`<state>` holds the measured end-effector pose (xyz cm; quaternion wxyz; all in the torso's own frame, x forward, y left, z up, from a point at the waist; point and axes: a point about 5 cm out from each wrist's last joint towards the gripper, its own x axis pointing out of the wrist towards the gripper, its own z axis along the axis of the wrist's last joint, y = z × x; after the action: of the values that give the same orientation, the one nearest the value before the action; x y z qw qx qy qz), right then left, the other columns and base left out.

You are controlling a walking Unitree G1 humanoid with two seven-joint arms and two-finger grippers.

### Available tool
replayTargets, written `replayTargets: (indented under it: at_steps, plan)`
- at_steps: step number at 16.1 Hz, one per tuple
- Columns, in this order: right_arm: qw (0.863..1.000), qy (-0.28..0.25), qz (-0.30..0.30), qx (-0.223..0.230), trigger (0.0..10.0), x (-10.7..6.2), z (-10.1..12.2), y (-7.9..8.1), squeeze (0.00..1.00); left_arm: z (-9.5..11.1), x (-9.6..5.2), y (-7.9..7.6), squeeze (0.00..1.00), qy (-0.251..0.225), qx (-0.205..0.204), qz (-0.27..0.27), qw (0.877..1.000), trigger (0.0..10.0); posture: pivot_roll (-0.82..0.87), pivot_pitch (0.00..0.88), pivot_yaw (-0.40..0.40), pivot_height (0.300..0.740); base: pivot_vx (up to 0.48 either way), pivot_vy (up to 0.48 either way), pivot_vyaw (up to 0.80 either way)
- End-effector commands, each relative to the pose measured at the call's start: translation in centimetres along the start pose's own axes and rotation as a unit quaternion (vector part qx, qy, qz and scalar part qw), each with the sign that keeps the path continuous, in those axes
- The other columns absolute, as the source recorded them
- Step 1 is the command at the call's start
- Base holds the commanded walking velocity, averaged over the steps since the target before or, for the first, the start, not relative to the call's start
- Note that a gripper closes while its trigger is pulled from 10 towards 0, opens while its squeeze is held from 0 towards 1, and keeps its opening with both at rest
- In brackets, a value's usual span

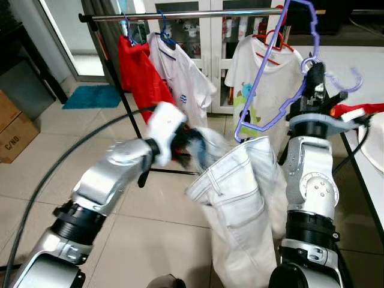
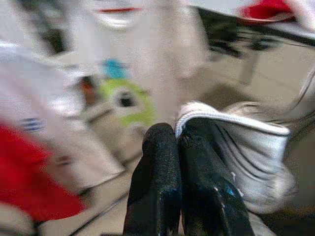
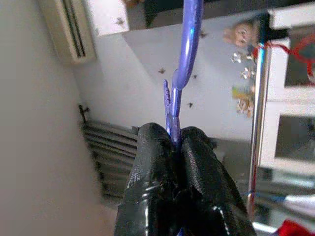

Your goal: Hang hanger

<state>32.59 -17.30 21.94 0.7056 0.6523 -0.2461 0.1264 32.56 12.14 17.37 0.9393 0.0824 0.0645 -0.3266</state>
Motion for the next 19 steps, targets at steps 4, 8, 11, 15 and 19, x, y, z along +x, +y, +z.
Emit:
replayTargets:
  at_steps: [4, 8, 11, 15, 19]
  plan:
    - [0.991, 0.031, 0.095, -0.085, 10.0, 1.3, -0.7, 4.3, 0.00, -1.7, -1.4, 2.4, 0.00, 0.002, -0.039, 0.069, 0.997, 0.0, -0.10, 0.000, 0.082, 0.740, 0.000, 0.000, 0.00]
    - [0.990, 0.034, 0.099, -0.095, 10.0, 1.4, -3.1, 5.6, 0.00, -2.5, 1.6, -2.1, 0.00, -0.012, -0.093, -0.030, 0.995, 2.5, -0.11, 0.000, 0.067, 0.740, 0.000, 0.000, 0.00]
    - [0.990, 0.048, 0.110, -0.074, 10.0, 1.3, -5.1, 7.1, 0.00, -3.4, 3.9, -1.8, 0.00, 0.009, -0.101, 0.010, 0.995, 0.0, -0.12, 0.000, 0.064, 0.740, 0.000, 0.000, 0.00]
    - [0.992, 0.065, 0.098, -0.038, 10.0, 0.6, -7.0, 7.4, 0.00, 1.2, 6.7, -4.6, 0.00, -0.107, -0.219, -0.092, 0.965, 0.0, -0.14, 0.000, 0.069, 0.740, 0.000, 0.000, 0.00]
    - [0.985, 0.096, 0.077, -0.122, 10.0, -0.1, -8.2, 6.0, 0.00, 6.4, 6.7, -8.2, 0.00, -0.203, -0.268, -0.239, 0.911, 0.0, -0.15, 0.000, 0.076, 0.740, 0.000, 0.000, 0.00]
